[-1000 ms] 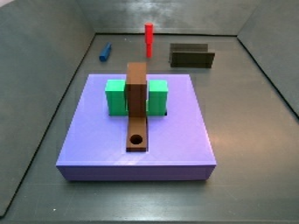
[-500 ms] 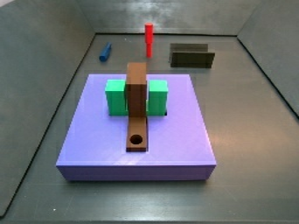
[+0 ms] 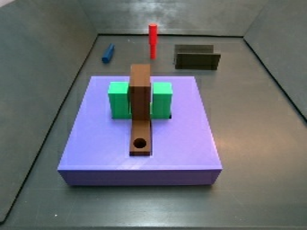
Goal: Pick up the blue object. Move up. Place the blue object on the fixture. Regrasp the blue object. Move to above the board. Insert the blue object.
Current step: Pick up the blue object.
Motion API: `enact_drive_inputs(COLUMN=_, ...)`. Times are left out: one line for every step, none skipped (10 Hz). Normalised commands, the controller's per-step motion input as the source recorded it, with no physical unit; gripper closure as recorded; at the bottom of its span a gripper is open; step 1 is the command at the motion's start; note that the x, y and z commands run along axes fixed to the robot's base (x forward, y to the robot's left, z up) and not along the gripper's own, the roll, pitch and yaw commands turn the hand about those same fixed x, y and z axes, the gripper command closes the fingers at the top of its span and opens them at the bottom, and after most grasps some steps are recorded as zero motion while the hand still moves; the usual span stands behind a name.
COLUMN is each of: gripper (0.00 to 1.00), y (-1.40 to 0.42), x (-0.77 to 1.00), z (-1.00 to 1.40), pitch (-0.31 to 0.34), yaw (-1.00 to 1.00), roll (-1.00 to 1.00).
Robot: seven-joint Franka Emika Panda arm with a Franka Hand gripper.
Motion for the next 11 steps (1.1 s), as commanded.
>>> enact_drive_inputs(gripper=0.0, y=-0.13, x=-0.11, z=0.0, pitch=-0.063, yaw=0.0, roll=0.0)
enact_drive_inputs(gripper=0.0, y=-0.15, x=-0.1, z=0.0, pitch=-0.067, yaw=0.0, roll=0.0)
enact_drive_inputs(gripper=0.0, y=-0.1, x=-0.08, z=-0.02, pitch=-0.059, yaw=0.0, roll=0.0)
enact_drive_inputs(gripper=0.0, y=-0.09, x=-0.18, z=-0.11, pitch=-0.079, yaw=0.13, roll=0.0)
enact_drive_inputs(gripper=0.0, y=-0.13, x=-0.03, z=-0.14, pitch=-0.011, yaw=0.01, roll=0.0)
enact_drive_inputs(gripper=0.0, y=-0.19, x=0.01, z=-0.21, pitch=-0.027, yaw=0.0, roll=0.05)
enact_drive_inputs(gripper=0.0, y=-0.13, x=0.14, z=-0.33, pitch=-0.067, yaw=0.0, roll=0.21)
enact_drive_inputs(gripper=0.0, y=0.0, x=0.01, z=-0.44, pitch=-0.026, yaw=-0.06, roll=0.28)
enact_drive_inputs(gripper=0.0, y=0.02, x=0.0, z=-0.51, pitch=-0.014, yaw=-0.03, roll=0.2)
enact_drive_inputs(gripper=0.0, y=0.04, x=-0.04, z=-0.57, pitch=-0.034, yaw=0.0, roll=0.15)
enact_drive_inputs(gripper=0.0, y=0.08, x=-0.19, z=-0.63, pitch=-0.026, yaw=0.0, roll=0.13)
